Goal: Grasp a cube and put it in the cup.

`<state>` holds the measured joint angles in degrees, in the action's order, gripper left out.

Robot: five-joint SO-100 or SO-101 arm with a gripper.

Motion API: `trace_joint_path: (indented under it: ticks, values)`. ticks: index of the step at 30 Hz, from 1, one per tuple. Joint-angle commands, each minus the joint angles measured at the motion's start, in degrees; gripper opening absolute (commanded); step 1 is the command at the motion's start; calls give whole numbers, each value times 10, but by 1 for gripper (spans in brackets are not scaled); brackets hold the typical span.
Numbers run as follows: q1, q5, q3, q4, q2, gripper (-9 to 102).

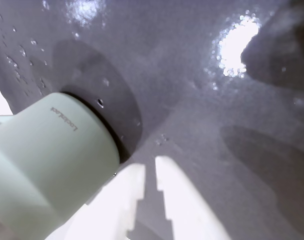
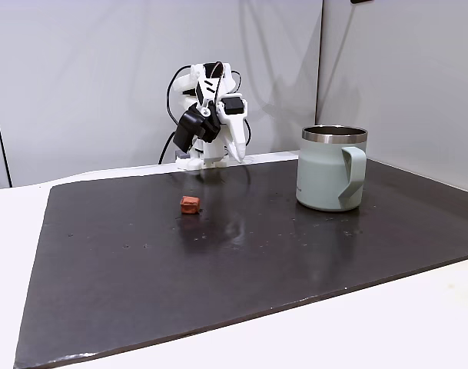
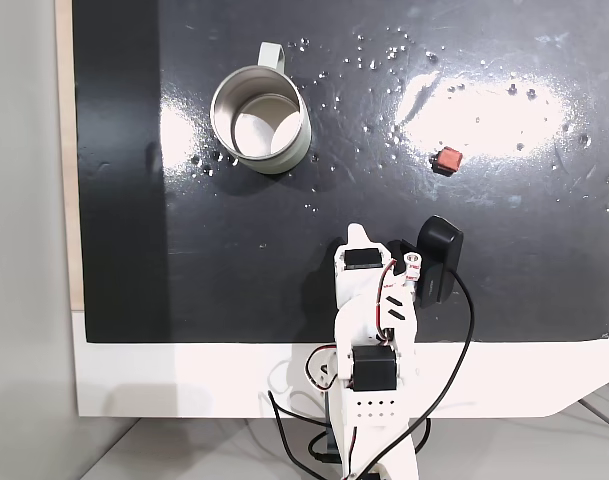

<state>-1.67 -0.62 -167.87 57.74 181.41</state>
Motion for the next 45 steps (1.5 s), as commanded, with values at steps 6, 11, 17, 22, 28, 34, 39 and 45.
trace_joint_path:
  ticks: [6,11,17,22,28,34,39,45]
  values:
    - [9,4,-1,-31,7,0]
    - [10,2,-1,-31,7,0]
    - [11,-11,-1,-33,7,0]
    - [2,-39,24,-28,7,0]
    - [-17,-71,145,11,-18,0]
    - [-69,-73,294,33,-147,0]
    - [-114,-75,404,32,-288,0]
    - [-147,-84,515,31,-442,0]
